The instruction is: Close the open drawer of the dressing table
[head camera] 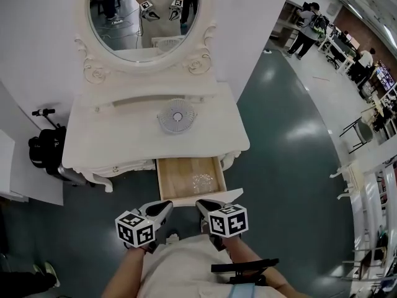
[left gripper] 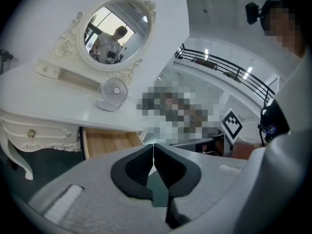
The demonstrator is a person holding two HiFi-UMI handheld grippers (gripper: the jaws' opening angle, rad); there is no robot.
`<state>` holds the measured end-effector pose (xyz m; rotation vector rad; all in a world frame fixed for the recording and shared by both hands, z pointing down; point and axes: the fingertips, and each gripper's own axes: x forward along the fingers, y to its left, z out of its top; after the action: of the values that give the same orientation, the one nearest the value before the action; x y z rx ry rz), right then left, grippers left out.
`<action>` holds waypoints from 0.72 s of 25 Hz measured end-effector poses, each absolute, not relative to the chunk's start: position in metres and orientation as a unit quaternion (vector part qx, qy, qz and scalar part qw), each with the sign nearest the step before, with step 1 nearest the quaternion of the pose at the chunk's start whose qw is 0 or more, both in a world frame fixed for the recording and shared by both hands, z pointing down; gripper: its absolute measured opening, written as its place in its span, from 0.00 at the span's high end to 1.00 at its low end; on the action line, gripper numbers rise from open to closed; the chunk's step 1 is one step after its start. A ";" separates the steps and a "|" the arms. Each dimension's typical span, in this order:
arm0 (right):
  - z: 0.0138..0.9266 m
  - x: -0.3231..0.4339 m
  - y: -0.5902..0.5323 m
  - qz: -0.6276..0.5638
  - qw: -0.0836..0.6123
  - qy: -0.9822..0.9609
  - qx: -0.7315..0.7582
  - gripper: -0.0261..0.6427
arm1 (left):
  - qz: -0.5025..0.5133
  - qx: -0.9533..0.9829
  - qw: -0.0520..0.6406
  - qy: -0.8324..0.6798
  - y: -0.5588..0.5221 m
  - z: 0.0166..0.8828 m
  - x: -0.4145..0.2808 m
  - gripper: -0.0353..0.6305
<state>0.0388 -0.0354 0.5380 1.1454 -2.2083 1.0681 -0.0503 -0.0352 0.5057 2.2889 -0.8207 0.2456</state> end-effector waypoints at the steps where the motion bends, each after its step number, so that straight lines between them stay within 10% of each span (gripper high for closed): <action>1: 0.541 0.040 -0.035 0.387 0.218 -0.795 0.414 0.93 | 0.096 0.879 0.343 -0.315 -0.035 0.507 -0.051 0.93; 18: 0.606 0.067 -0.029 0.415 0.260 -0.752 0.442 0.75 | 0.125 0.873 0.364 -0.298 -0.022 0.535 -0.050 0.93</action>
<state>0.0672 -0.0295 0.6061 1.1957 -2.0363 1.1230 -0.0499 -0.0222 0.5354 2.2475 -0.7677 0.3228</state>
